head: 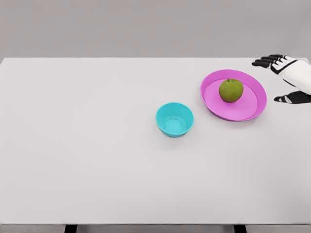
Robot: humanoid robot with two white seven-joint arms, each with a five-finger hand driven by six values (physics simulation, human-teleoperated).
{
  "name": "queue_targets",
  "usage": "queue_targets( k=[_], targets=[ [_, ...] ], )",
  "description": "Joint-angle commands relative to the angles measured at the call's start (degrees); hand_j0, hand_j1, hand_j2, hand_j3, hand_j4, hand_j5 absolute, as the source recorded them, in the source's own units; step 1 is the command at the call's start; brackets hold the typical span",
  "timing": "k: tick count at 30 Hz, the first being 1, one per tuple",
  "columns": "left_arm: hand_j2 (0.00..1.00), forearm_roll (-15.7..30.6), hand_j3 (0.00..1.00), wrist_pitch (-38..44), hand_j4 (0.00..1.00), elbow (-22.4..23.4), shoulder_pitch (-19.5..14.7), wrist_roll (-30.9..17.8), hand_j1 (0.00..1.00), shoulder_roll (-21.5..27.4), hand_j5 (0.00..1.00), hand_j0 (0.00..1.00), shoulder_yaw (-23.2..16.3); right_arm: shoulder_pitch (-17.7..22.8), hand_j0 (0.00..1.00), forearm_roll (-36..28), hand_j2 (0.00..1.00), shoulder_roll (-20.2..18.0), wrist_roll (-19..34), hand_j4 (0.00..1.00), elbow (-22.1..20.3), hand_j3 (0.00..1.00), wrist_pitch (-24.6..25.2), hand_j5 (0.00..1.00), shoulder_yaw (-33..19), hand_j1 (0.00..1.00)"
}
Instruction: Put the apple from the pink plate into the blue bowl with your right arm
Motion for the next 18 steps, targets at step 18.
queue_targets(
  k=[18],
  targets=[
    [1.0, 0.0, 1.0, 0.0, 1.0, 0.01, 0.0, -0.01, 1.0, 0.01, 1.0, 1.0, 0.0, -23.11, 1.0, -0.28, 1.0, 12.41, 27.58, 1.0, 18.43, 1.0, 0.05, 1.0, 14.02, 1.0]
  ],
)
